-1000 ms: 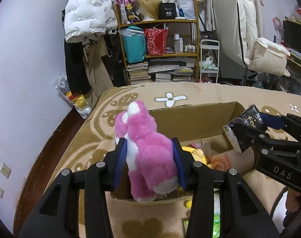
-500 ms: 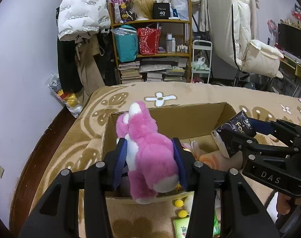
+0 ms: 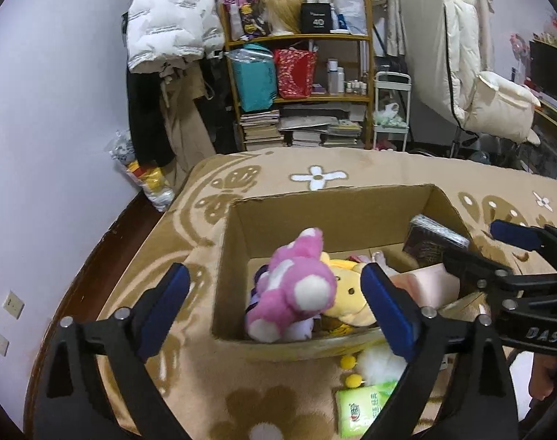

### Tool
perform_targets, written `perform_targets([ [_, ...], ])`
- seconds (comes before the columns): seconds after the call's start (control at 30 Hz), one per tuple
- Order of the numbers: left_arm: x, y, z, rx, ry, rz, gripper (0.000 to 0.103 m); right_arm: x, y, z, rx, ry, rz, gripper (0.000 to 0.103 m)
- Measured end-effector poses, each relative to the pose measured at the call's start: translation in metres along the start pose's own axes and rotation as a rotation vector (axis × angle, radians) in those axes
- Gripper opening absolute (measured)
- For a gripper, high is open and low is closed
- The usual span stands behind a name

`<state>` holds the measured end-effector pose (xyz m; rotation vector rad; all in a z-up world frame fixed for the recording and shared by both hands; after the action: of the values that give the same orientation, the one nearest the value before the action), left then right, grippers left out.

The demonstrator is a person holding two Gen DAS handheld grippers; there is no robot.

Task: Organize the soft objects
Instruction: 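Move both open tools back to the green packet and fluffy keychain beside the box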

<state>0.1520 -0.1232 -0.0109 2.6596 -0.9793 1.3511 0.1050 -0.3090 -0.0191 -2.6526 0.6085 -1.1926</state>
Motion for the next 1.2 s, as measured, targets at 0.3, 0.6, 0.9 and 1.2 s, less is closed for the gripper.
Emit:
perform_targets([
  [0.3,-0.009,-0.016,-0.033,0.037,-0.014,-0.046,0.1,-0.001,0.001,-0.034,0.009,0.005,0.039,0.102],
  [0.6,-0.028,-0.008,-0.068,0.053,-0.052,-0.059,0.1,-0.017,0.01,-0.063,0.031,-0.007,0.073,0.102],
  [0.9,-0.046,0.01,-0.085,0.056,-0.078,-0.066,0.1,-0.032,0.016,-0.077,0.032,-0.004,0.084,0.102],
  [1.2,-0.061,0.032,-0.077,0.028,-0.119,-0.029,0.1,-0.044,0.025,-0.064,0.008,-0.04,0.113,0.102],
])
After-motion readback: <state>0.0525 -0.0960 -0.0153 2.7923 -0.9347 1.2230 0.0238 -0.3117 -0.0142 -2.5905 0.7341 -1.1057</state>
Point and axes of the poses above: each gripper's, at about its wrist camera, not at the fingertips, and z roughly the way its jaws point, y to its right, x to its top, the point moved 1 cm from there along z, roughly the way its jaws point, and after that the axes turned 13 degrees about z, right-handed, at the moved point
